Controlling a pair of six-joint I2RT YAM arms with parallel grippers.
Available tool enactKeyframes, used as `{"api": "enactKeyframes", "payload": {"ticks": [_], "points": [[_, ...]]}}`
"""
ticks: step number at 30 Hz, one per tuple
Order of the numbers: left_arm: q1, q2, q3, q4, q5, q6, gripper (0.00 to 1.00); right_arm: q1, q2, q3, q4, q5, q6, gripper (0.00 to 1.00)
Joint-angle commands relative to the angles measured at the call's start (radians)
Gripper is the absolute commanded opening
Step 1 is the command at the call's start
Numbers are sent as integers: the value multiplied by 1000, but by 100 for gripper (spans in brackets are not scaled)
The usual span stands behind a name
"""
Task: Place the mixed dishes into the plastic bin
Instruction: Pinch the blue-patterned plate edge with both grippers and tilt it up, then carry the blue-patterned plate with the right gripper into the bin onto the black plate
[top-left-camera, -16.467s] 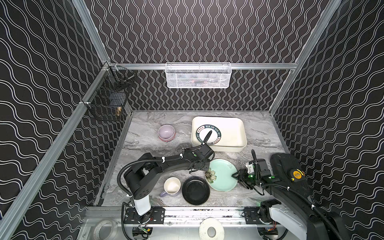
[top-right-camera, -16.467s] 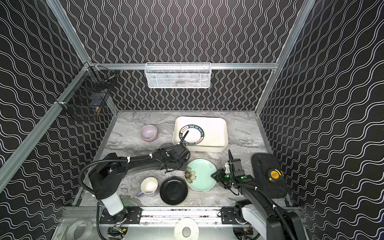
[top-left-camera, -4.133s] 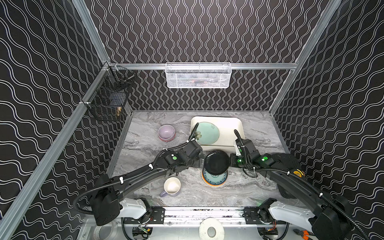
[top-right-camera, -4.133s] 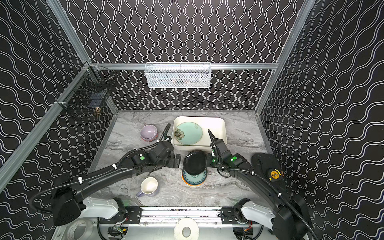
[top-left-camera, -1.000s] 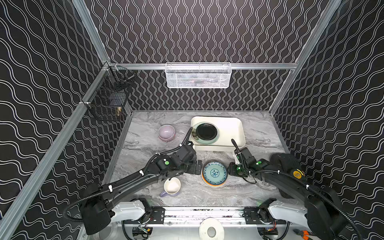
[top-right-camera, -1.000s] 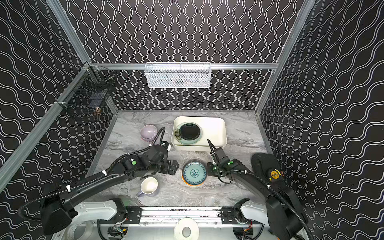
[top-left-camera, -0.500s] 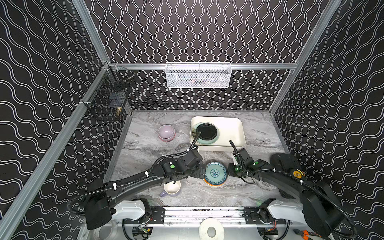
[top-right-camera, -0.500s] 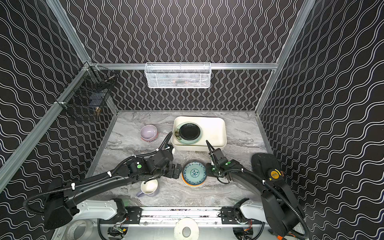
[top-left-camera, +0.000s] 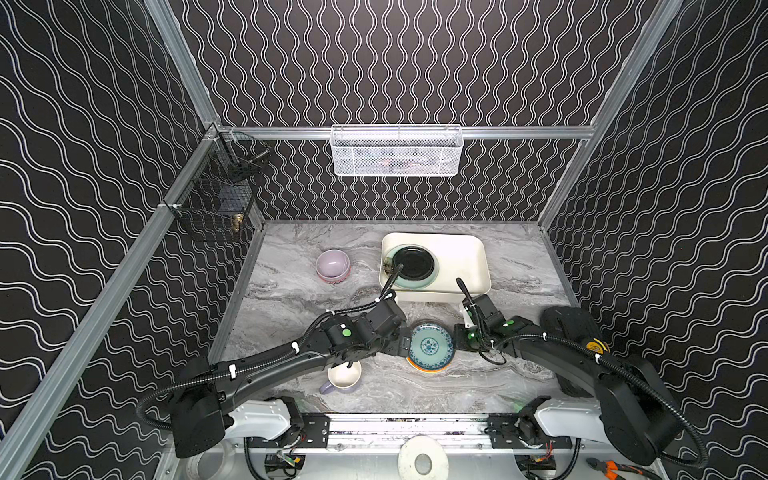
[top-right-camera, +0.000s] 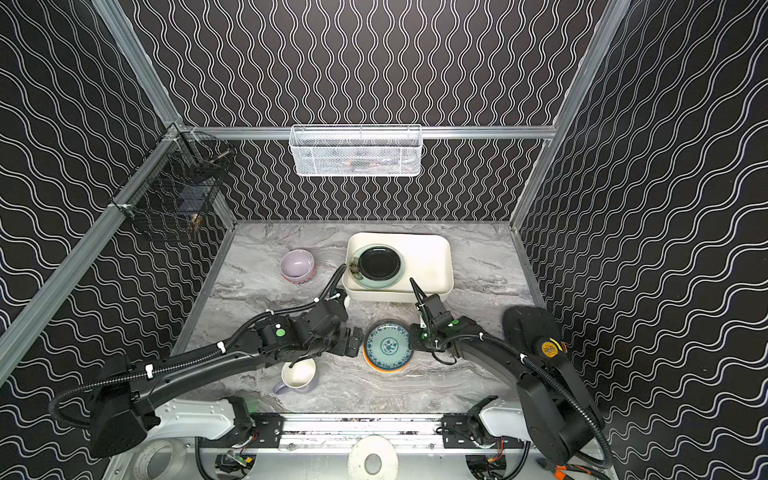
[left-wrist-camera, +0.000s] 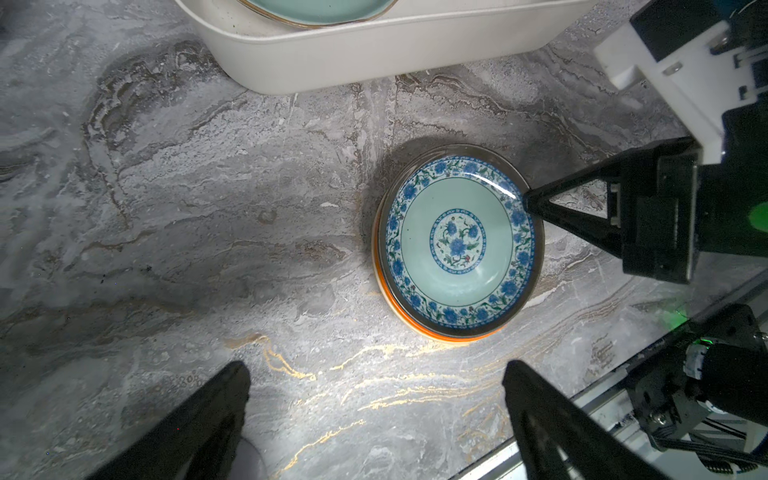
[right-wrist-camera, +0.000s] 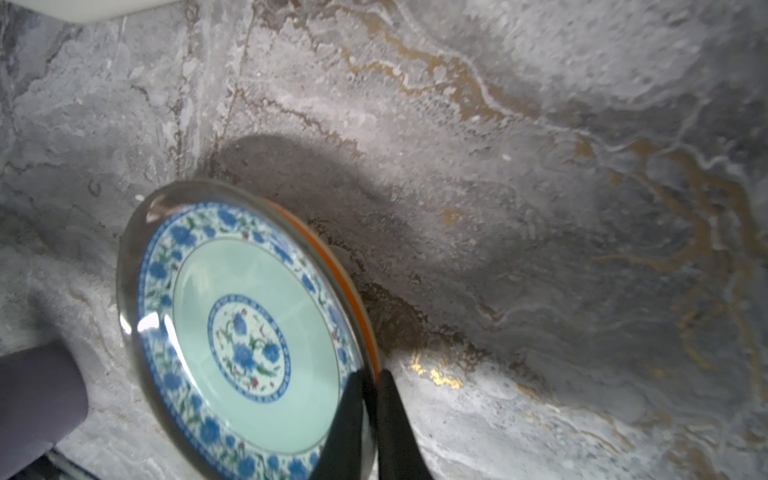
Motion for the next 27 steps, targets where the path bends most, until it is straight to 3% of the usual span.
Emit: {"api": "enactKeyframes", "payload": {"ticks": [1, 17, 27], "points": [[0, -4, 8, -5, -24, -2, 99, 2, -14, 7, 3, 19, 2, 5], [0, -42, 35, -56, -67, -6, 99, -8, -146, 44, -66, -6, 7, 2], [1, -91, 53, -85, -117, -2, 99, -23, -204, 171, -129, -10, 5, 2]]}}
